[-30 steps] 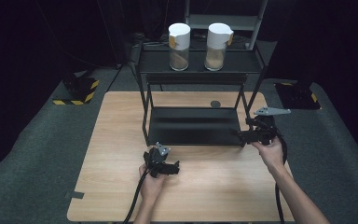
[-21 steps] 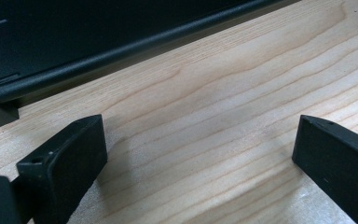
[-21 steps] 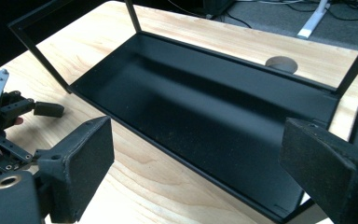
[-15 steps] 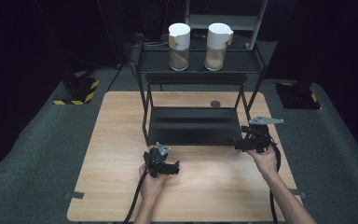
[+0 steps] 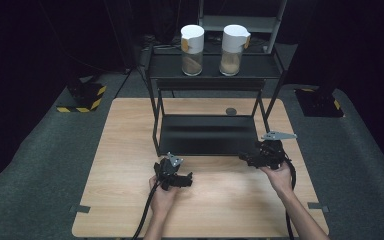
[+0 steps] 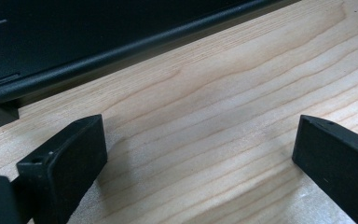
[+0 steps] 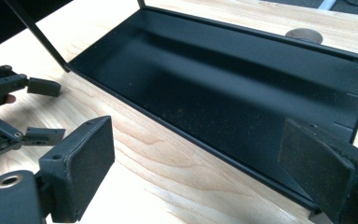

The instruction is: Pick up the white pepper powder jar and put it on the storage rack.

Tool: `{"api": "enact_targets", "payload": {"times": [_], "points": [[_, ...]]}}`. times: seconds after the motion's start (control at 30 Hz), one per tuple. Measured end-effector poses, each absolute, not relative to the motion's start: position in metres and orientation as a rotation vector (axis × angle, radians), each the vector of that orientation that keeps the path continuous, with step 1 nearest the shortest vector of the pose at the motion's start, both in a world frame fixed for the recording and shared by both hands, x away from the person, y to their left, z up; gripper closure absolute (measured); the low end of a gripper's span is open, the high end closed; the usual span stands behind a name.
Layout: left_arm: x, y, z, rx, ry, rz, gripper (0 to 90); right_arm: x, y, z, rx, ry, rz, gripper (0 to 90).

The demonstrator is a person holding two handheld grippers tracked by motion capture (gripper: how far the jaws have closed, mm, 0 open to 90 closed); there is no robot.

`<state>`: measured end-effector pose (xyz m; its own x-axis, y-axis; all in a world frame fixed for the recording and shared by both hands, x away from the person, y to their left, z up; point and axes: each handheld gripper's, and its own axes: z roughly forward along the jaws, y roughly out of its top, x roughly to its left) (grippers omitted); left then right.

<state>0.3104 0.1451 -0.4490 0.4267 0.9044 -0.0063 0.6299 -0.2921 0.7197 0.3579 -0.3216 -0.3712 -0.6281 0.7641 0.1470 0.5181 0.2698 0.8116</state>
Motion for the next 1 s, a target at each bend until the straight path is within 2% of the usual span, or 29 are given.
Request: {"api": "enact_targets", "payload": {"times": [1.0], "points": [[0.31, 0.145, -0.449, 2.029, 1.291, 0.541, 3.0, 0.34, -0.302, -0.417, 1.219, 2.27, 1.152, 10.4]]}}
